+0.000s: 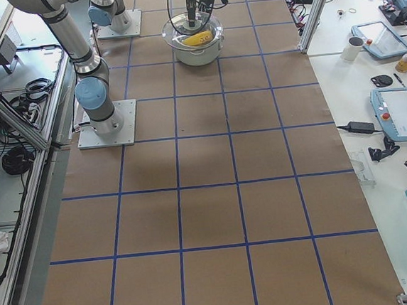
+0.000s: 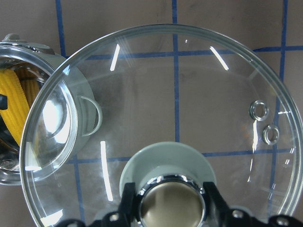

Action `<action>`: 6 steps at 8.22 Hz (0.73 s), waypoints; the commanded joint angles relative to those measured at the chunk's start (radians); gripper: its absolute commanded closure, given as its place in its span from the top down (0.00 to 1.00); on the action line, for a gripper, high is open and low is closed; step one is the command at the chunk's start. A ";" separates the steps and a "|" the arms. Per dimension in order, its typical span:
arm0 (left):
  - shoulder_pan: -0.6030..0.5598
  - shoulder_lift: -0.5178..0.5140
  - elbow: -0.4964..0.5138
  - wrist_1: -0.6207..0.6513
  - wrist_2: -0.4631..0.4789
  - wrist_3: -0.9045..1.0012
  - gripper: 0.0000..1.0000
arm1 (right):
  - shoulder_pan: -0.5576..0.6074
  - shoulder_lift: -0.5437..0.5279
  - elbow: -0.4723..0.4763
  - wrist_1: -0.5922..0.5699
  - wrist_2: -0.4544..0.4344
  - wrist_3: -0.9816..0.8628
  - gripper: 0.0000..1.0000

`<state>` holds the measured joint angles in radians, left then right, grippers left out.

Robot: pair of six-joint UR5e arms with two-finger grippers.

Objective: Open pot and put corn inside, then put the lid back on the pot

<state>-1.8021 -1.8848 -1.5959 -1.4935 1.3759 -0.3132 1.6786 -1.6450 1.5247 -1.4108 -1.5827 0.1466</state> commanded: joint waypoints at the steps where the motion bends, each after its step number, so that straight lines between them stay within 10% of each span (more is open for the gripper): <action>1: 0.049 0.055 0.062 -0.074 0.110 0.012 1.00 | 0.000 -0.001 0.000 0.006 0.000 -0.001 0.35; 6: 0.220 0.130 0.208 -0.183 0.302 0.287 1.00 | 0.000 0.002 0.003 0.007 -0.002 -0.005 0.34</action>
<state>-1.6284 -1.7931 -1.4201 -1.6595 1.6219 -0.1267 1.6782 -1.6438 1.5259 -1.4061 -1.5837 0.1438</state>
